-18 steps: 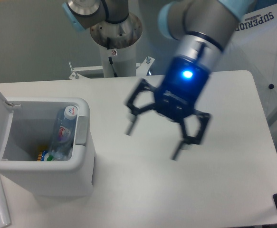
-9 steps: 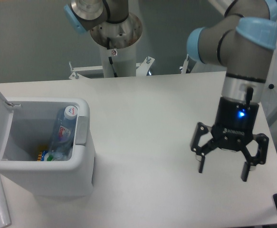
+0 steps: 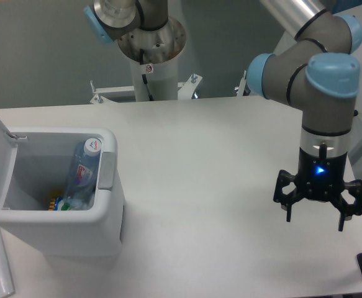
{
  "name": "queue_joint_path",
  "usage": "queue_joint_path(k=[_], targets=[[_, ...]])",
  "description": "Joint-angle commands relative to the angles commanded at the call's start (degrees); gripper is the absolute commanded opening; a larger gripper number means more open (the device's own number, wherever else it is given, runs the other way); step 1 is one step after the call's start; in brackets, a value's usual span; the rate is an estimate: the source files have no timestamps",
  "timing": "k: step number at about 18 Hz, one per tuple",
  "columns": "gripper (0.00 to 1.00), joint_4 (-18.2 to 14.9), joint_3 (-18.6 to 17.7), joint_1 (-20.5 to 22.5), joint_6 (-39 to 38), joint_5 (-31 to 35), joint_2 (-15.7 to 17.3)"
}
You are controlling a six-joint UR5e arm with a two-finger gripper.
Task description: Place the trash in the trash can
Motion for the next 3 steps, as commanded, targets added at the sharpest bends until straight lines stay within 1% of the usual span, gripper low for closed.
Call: queue_joint_path(k=[2, 3], targets=[[1.00, -3.7, -1.0, 0.0, 3.3, 4.0, 0.0], [1.00, -5.0, -1.3, 0.0, 4.5, 6.0, 0.0]])
